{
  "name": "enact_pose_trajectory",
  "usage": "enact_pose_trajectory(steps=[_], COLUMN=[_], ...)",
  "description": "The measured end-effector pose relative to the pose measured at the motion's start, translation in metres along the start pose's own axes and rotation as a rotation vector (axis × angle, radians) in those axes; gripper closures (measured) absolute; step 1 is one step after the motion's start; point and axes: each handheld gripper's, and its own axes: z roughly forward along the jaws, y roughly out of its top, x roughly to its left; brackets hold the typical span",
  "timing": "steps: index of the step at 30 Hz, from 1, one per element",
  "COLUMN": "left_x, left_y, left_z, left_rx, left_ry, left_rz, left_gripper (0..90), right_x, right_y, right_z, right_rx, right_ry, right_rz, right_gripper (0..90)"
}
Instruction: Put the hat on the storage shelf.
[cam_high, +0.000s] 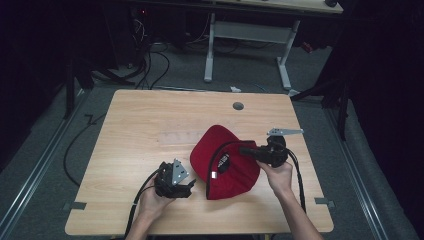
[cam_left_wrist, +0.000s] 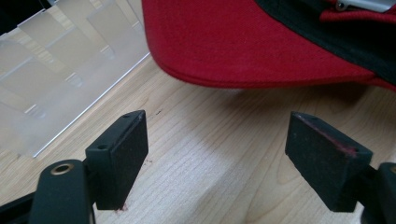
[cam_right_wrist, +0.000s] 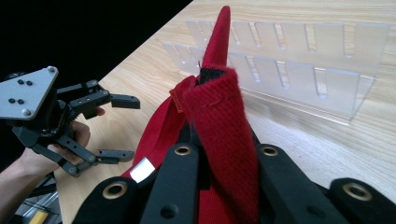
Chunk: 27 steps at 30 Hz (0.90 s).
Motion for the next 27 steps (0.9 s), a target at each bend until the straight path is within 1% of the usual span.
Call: enact_pose_trajectory(steps=[2,5,8,12,15,20,21,27], left_x=[-0.002,-0.003,-0.005,-0.009,-0.010,-0.011,-0.011,-0.014], left_y=[0.000,0.001,0.002,0.004,0.003,0.001,0.001,-0.002], left_z=[0.001,0.002,0.004,0.006,0.008,0.009,0.009,0.011], left_rx=[-0.007,-0.020,-0.020,-0.018,-0.018,-0.019,-0.012,-0.010], left_ry=[0.000,0.008,0.008,0.007,0.010,0.024,0.027,0.032], left_rz=[0.001,0.007,0.014,0.033,0.045,0.059,0.069,0.086], left_gripper=[21.0,20.7,20.7,20.4,20.0,20.0,20.0,19.9], right_x=[0.001,0.001,0.001,0.002,0.004,0.006,0.007,0.003], right_y=[0.002,0.004,0.006,0.009,0.012,0.016,0.016,0.016], right_z=[0.002,0.004,0.007,0.012,0.014,0.017,0.017,0.021], right_rx=[-0.001,-0.001,0.004,0.005,0.004,0.009,0.008,0.011], right_ry=[0.014,0.022,0.030,0.045,0.060,0.062,0.063,0.085], right_rz=[-0.003,0.002,0.014,0.023,0.024,0.016,0.018,0.047], right_gripper=[84.9,84.9,84.8,84.9,84.8,84.8,84.9,84.9])
